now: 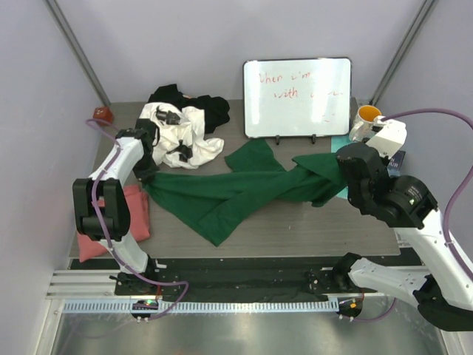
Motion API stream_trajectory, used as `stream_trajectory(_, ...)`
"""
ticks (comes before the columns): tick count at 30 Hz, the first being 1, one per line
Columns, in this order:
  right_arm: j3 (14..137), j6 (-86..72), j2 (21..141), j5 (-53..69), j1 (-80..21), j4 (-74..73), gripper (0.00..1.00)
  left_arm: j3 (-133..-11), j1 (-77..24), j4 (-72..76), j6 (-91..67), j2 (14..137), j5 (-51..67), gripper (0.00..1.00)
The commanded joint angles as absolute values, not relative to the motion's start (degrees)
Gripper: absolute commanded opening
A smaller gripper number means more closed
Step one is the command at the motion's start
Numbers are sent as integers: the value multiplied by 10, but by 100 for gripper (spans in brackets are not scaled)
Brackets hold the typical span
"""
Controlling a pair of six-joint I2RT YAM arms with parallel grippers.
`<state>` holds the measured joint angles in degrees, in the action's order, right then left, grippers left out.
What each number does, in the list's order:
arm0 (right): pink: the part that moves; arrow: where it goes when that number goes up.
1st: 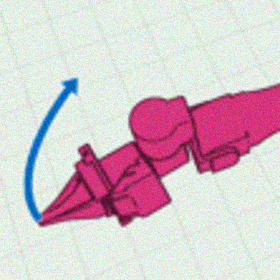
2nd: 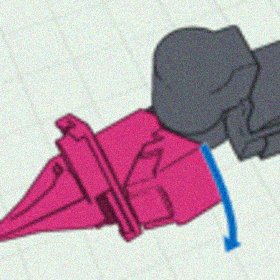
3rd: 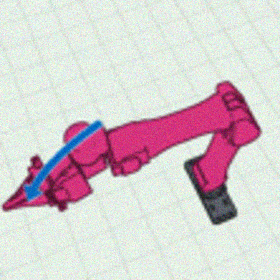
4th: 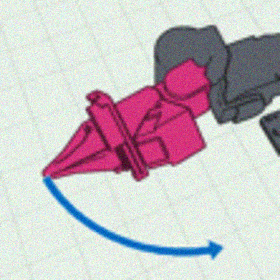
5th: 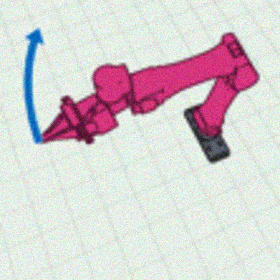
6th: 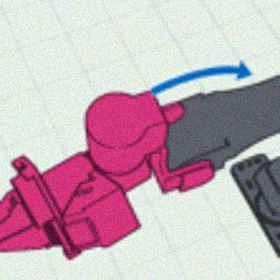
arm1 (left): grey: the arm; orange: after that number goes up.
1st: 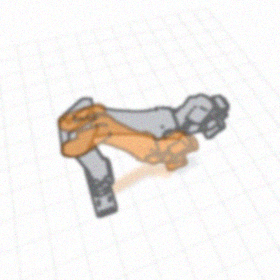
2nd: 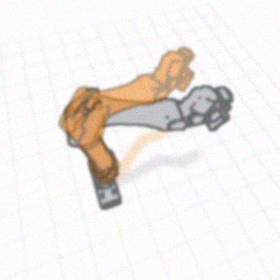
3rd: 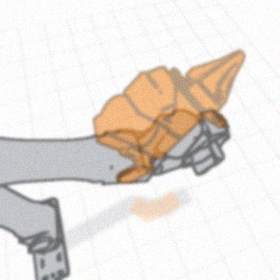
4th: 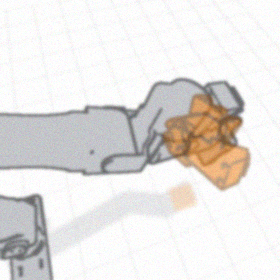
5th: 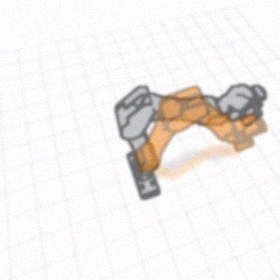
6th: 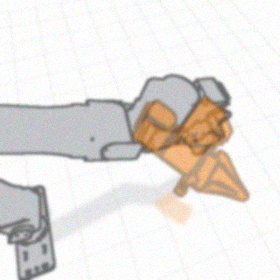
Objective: Fold and stack the t-shirts
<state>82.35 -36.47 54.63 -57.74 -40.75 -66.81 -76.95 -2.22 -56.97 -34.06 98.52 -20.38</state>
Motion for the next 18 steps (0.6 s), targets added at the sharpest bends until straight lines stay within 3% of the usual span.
stream_trajectory(1,864,-318,550,-594,-407,-622,1,-771,-14,-565,-345,962,-220,0)
stream_trajectory(11,856,-290,558,-544,-407,-577,1,-773,-6,-555,-330,988,-144,0)
stream_trajectory(18,832,-285,551,-527,-407,-563,1,-764,-6,-546,-333,967,-171,0)
